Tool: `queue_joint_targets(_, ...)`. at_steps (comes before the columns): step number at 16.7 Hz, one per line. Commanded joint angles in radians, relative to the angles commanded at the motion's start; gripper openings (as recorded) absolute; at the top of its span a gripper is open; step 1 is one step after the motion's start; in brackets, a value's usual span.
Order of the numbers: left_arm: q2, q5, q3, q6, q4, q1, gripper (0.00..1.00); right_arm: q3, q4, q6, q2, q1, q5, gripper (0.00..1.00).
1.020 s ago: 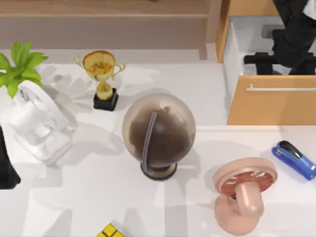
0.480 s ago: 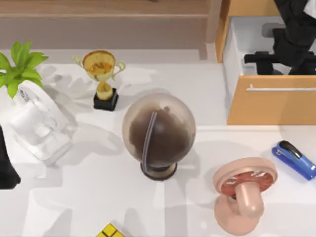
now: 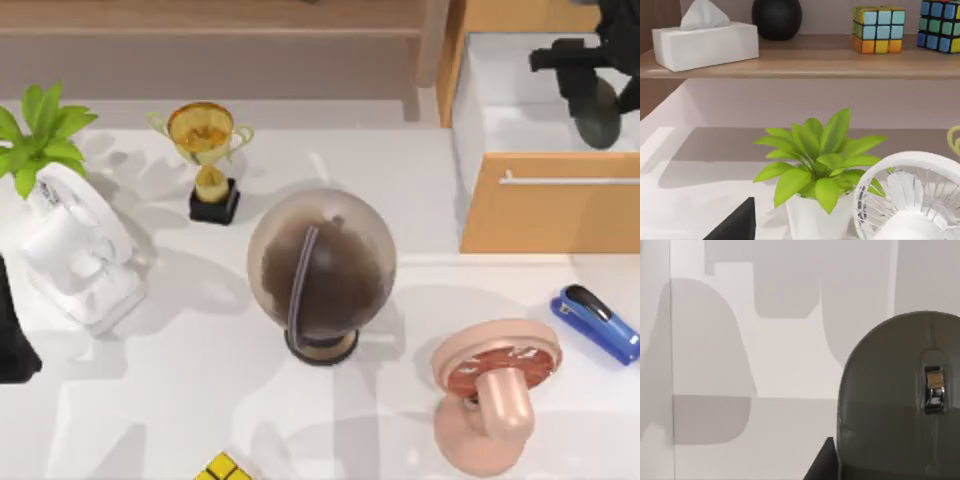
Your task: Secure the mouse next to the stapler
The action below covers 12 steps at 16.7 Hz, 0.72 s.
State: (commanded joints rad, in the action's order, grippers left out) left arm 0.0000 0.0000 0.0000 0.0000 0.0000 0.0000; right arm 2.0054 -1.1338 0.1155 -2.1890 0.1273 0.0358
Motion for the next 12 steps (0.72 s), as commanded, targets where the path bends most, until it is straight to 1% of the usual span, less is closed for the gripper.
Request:
queue_joint_targets(5,0.000,0.000,0.000,0.000,0.000,0.000,1.00,-0.129,0.009,-0.050,0.244,-0.041,-0.004,0.00)
queue_joint_targets(12,0.000,0.000,0.000,0.000,0.000,0.000,1.00,-0.454,0.026,-0.114,0.517,-0.116,-0.024,0.00)
